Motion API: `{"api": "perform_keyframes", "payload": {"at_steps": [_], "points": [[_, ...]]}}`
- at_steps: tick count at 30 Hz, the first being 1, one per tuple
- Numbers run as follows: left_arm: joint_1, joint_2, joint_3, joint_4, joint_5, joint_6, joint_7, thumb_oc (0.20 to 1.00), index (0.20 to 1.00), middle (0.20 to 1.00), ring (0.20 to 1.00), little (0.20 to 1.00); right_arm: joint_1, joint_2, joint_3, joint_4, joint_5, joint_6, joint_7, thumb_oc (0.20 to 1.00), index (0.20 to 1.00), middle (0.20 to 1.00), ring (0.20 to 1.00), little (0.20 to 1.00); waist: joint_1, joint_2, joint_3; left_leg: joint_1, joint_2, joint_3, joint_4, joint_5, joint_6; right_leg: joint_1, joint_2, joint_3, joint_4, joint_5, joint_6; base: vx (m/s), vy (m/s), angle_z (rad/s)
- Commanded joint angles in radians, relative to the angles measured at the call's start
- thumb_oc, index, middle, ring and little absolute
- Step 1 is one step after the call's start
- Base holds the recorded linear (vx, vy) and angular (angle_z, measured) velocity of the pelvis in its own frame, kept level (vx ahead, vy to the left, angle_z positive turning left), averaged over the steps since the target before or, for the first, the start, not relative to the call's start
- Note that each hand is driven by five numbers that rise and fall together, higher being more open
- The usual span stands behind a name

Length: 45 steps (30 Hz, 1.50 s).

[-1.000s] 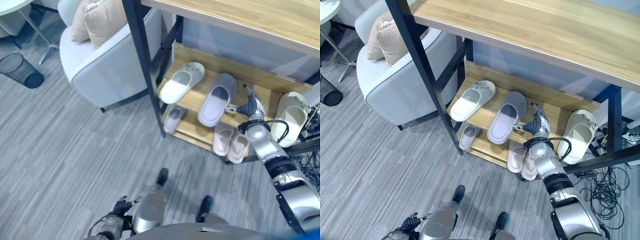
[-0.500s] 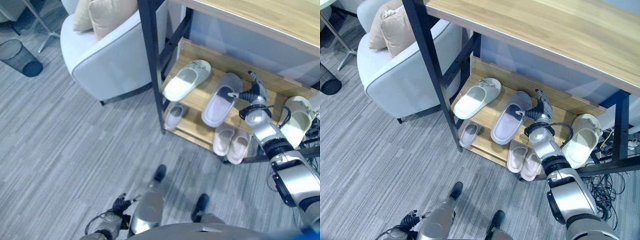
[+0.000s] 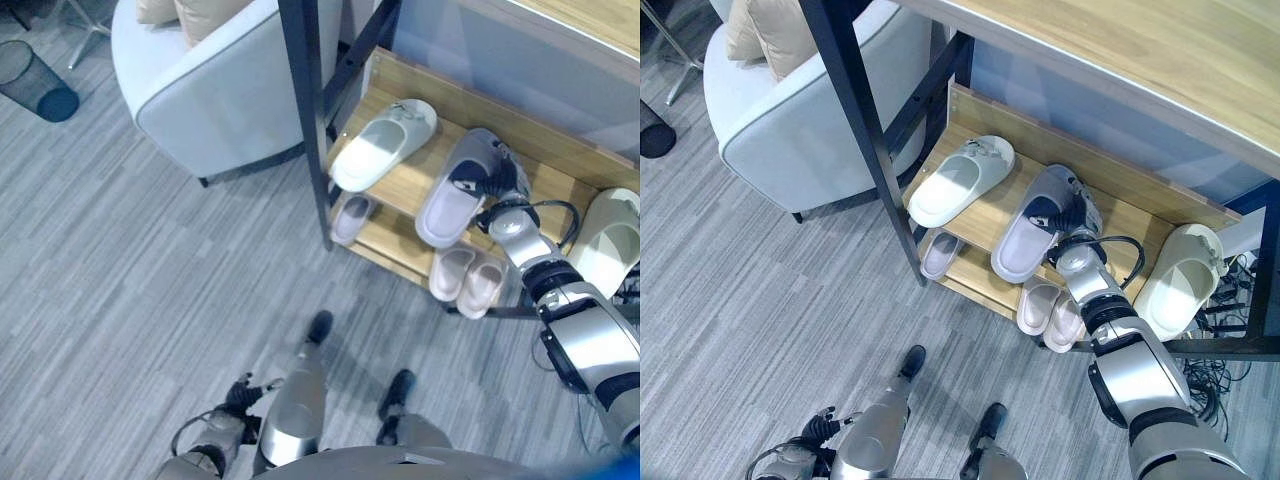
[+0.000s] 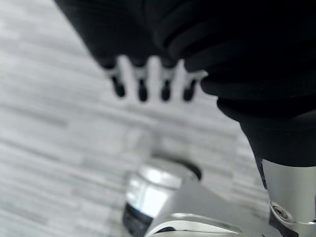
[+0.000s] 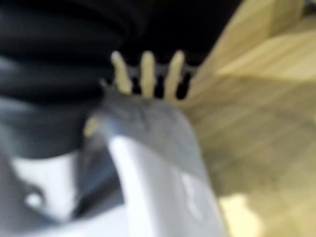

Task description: Arrange the slippers neatly on the shoe rack.

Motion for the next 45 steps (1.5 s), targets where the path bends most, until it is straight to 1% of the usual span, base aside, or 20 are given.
{"api": "perform_keyframes", "payload": {"at_steps": [1, 6, 11, 12, 13, 16, 18, 23, 27, 28, 29, 30, 32, 33, 34, 35, 37, 38, 39, 45], "points": [[-0.028, -0.027, -0.001, 0.039, 0.007, -0.016, 0.005, 1.000, 1.000, 1.000, 1.000, 1.000, -0.082, -0.039, 0.038, 0.003, 0.016, -0.028, 0.001, 0.200, 0.200, 0.200, 0.200, 0.200, 0.001, -0.035, 0.038, -0.045, -0.062, -0.027, 0.111, -0.160, 0.041, 0.014, -0.014, 0.089, 0.017, 0.028, 0.018, 0.00, 0.000, 0.00], [-0.016, -0.034, 0.011, 0.063, 0.029, -0.005, 0.005, 1.000, 1.000, 1.000, 1.000, 1.000, -0.038, -0.028, 0.015, -0.042, 0.026, -0.044, -0.006, 0.200, 0.200, 0.200, 0.200, 0.200, -0.006, -0.040, 0.037, -0.040, -0.060, -0.027, 0.109, -0.162, 0.043, 0.013, -0.015, 0.091, 0.024, 0.029, 0.019, 0.00, 0.000, 0.00], [-0.013, -0.030, 0.036, 0.063, 0.025, -0.001, 0.006, 1.000, 1.000, 1.000, 1.000, 1.000, 0.069, -0.046, -0.094, -0.187, 0.113, -0.093, -0.035, 0.200, 0.200, 0.200, 0.200, 0.200, -0.023, -0.044, 0.036, -0.035, -0.058, -0.026, 0.116, -0.169, 0.045, 0.014, -0.014, 0.094, 0.038, 0.025, 0.018, -0.01, 0.006, 0.01], [-0.018, -0.032, 0.049, 0.063, 0.028, 0.003, 0.008, 1.000, 1.000, 1.000, 1.000, 1.000, 0.120, -0.042, -0.125, -0.280, 0.124, -0.119, -0.042, 0.200, 0.200, 0.200, 0.200, 0.200, -0.033, -0.046, 0.037, -0.032, -0.056, -0.023, 0.118, -0.170, 0.046, 0.015, -0.013, 0.095, 0.042, 0.022, 0.018, 0.00, 0.000, 0.00], [-0.017, -0.031, 0.047, 0.063, 0.028, 0.003, 0.008, 1.000, 1.000, 1.000, 1.000, 1.000, 0.124, -0.042, -0.127, -0.284, 0.123, -0.117, -0.042, 0.200, 0.200, 0.200, 0.200, 0.200, -0.032, -0.046, 0.037, -0.031, -0.056, -0.022, 0.118, -0.170, 0.046, 0.015, -0.013, 0.095, 0.042, 0.022, 0.018, -0.03, 0.009, 0.01], [-0.027, -0.033, 0.073, 0.053, 0.029, 0.005, 0.010, 1.000, 1.000, 1.000, 1.000, 1.000, 0.251, -0.022, -0.176, -0.489, 0.116, -0.157, -0.026, 0.200, 0.200, 0.200, 0.200, 0.200, -0.052, -0.049, 0.037, -0.026, -0.054, -0.021, 0.114, -0.169, 0.046, 0.014, -0.015, 0.093, 0.052, 0.017, 0.016, -0.01, -0.002, 0.01], [-0.039, -0.046, 0.095, 0.047, 0.036, 0.005, 0.006, 1.000, 1.000, 1.000, 1.000, 1.000, 0.399, 0.010, -0.220, -0.690, 0.069, -0.199, -0.007, 0.200, 0.200, 0.200, 0.200, 0.200, -0.076, -0.051, 0.039, -0.019, -0.049, -0.023, 0.108, -0.167, 0.047, 0.013, -0.015, 0.090, 0.062, 0.013, 0.015, -0.05, -0.013, 0.01], [-0.034, -0.047, 0.133, 0.044, 0.042, 0.006, -0.002, 1.000, 1.000, 1.000, 1.000, 1.000, 0.588, 0.038, -0.253, -0.869, 0.021, -0.224, 0.050, 0.200, 0.200, 0.200, 0.200, 0.200, -0.103, -0.053, 0.029, -0.004, -0.042, -0.008, 0.104, -0.169, 0.048, 0.017, -0.015, 0.095, 0.063, 0.010, 0.017, -0.02, -0.006, -0.04], [-0.032, -0.042, 0.187, 0.029, -0.003, -0.006, -0.002, 1.000, 1.000, 1.000, 1.000, 1.000, 0.727, 0.061, -0.228, -0.943, 0.014, -0.238, 0.113, 0.200, 0.200, 0.200, 0.200, 0.200, -0.128, -0.055, 0.026, 0.004, -0.034, 0.008, 0.106, -0.169, 0.046, 0.016, -0.016, 0.101, 0.065, 0.005, 0.018, -0.03, -0.002, -0.16], [-0.035, -0.024, 0.199, -0.001, -0.016, -0.020, 0.011, 1.000, 1.000, 1.000, 1.000, 1.000, 0.800, 0.070, -0.211, -0.971, 0.030, -0.242, 0.155, 0.200, 0.200, 0.200, 0.200, 0.200, -0.140, -0.057, 0.033, -0.004, -0.031, 0.012, 0.115, -0.168, 0.042, 0.007, -0.016, 0.102, 0.072, 0.000, 0.018, -0.19, -0.036, -0.25], [-0.071, 0.015, 0.206, -0.038, -0.037, -0.048, 0.040, 1.000, 1.000, 1.000, 1.000, 1.000, 0.837, 0.069, -0.181, -0.966, 0.040, -0.251, 0.169, 0.200, 0.200, 0.200, 0.200, 0.200, -0.153, -0.064, 0.087, -0.048, -0.033, 0.014, 0.164, -0.169, 0.035, -0.036, -0.013, 0.105, 0.120, -0.014, 0.012, -0.18, -0.030, -0.08], [-0.072, 0.016, 0.207, -0.038, -0.038, -0.048, 0.040, 1.000, 1.000, 1.000, 1.000, 1.000, 0.835, 0.070, -0.181, -0.965, 0.040, -0.251, 0.169, 0.200, 0.200, 0.200, 0.200, 0.200, -0.153, -0.064, 0.087, -0.052, -0.033, 0.014, 0.168, -0.170, 0.035, -0.039, -0.014, 0.105, 0.124, -0.016, 0.012, -0.23, -0.061, -0.08], [-0.104, 0.048, 0.219, -0.098, -0.126, -0.091, 0.070, 1.000, 1.000, 1.000, 1.000, 1.000, 0.842, 0.079, -0.166, -0.948, 0.036, -0.261, 0.144, 0.200, 0.200, 0.200, 0.200, 0.200, -0.158, -0.071, 0.144, -0.125, -0.029, 0.005, 0.241, -0.181, 0.023, -0.105, -0.008, 0.105, 0.201, -0.038, 0.002, -0.11, -0.040, -0.10], [-0.105, 0.048, 0.219, -0.098, -0.126, -0.091, 0.070, 1.000, 1.000, 1.000, 1.000, 1.000, 0.841, 0.080, -0.167, -0.947, 0.036, -0.261, 0.144, 0.200, 0.200, 0.200, 0.200, 0.200, -0.160, -0.072, 0.141, -0.130, -0.031, 0.004, 0.239, -0.176, 0.024, -0.110, -0.010, 0.104, 0.201, -0.036, 0.003, -0.11, -0.028, 0.06], [-0.129, 0.076, 0.235, -0.145, -0.223, -0.123, 0.086, 1.000, 1.000, 1.000, 1.000, 1.000, 0.822, 0.093, -0.149, -0.894, 0.043, -0.257, 0.113, 0.200, 0.200, 0.200, 0.200, 0.200, -0.167, -0.073, 0.169, -0.210, -0.023, 0.001, 0.328, -0.195, 0.016, -0.185, -0.004, 0.108, 0.287, -0.068, -0.007, -0.09, -0.018, 0.07], [-0.129, 0.076, 0.236, -0.145, -0.223, -0.123, 0.086, 1.000, 1.000, 1.000, 1.000, 1.000, 0.820, 0.093, -0.148, -0.892, 0.043, -0.258, 0.113, 0.200, 0.200, 0.200, 0.200, 0.200, -0.168, -0.073, 0.166, -0.216, -0.023, 0.001, 0.332, -0.197, 0.016, -0.189, -0.004, 0.108, 0.290, -0.069, -0.007, -0.12, -0.033, 0.04], [-0.149, 0.092, 0.239, -0.196, -0.284, -0.149, 0.106, 1.000, 1.000, 1.000, 1.000, 1.000, 0.789, 0.107, -0.140, -0.850, 0.064, -0.258, 0.078, 0.200, 0.200, 0.200, 0.200, 0.200, -0.171, -0.072, 0.177, -0.301, -0.020, -0.005, 0.404, -0.208, 0.012, -0.272, 0.000, 0.106, 0.364, -0.094, -0.016, -0.10, -0.023, 0.01], [-0.162, 0.099, 0.239, -0.221, -0.301, -0.163, 0.117, 1.000, 1.000, 1.000, 1.000, 1.000, 0.773, 0.108, -0.138, -0.839, 0.065, -0.265, 0.061, 0.200, 0.200, 0.200, 0.200, 0.200, -0.171, -0.072, 0.176, -0.354, -0.019, -0.009, 0.449, -0.221, 0.010, -0.324, 0.003, 0.100, 0.407, -0.116, -0.022, -0.03, -0.067, 0.16], [-0.173, 0.102, 0.241, -0.257, -0.327, -0.175, 0.136, 1.000, 1.000, 1.000, 1.000, 1.000, 0.757, 0.116, -0.136, -0.821, 0.075, -0.272, 0.043, 0.200, 0.200, 0.200, 0.200, 0.200, -0.171, -0.074, 0.176, -0.388, -0.013, -0.015, 0.489, -0.260, 0.008, -0.363, 0.011, 0.105, 0.457, -0.152, -0.020, -0.05, -0.066, 0.20], [-0.274, 0.112, 0.255, -0.367, -0.425, -0.227, 0.200, 1.000, 1.000, 1.000, 1.000, 1.000, 0.599, 0.129, -0.146, -0.742, 0.102, -0.294, -0.058, 0.200, 0.200, 0.200, 0.200, 0.200, -0.177, -0.055, 0.166, -0.679, -0.032, -0.051, 0.709, -0.316, 0.024, -0.685, -0.006, 0.095, 0.759, -0.271, -0.045, -0.04, -0.027, 0.29]]}}
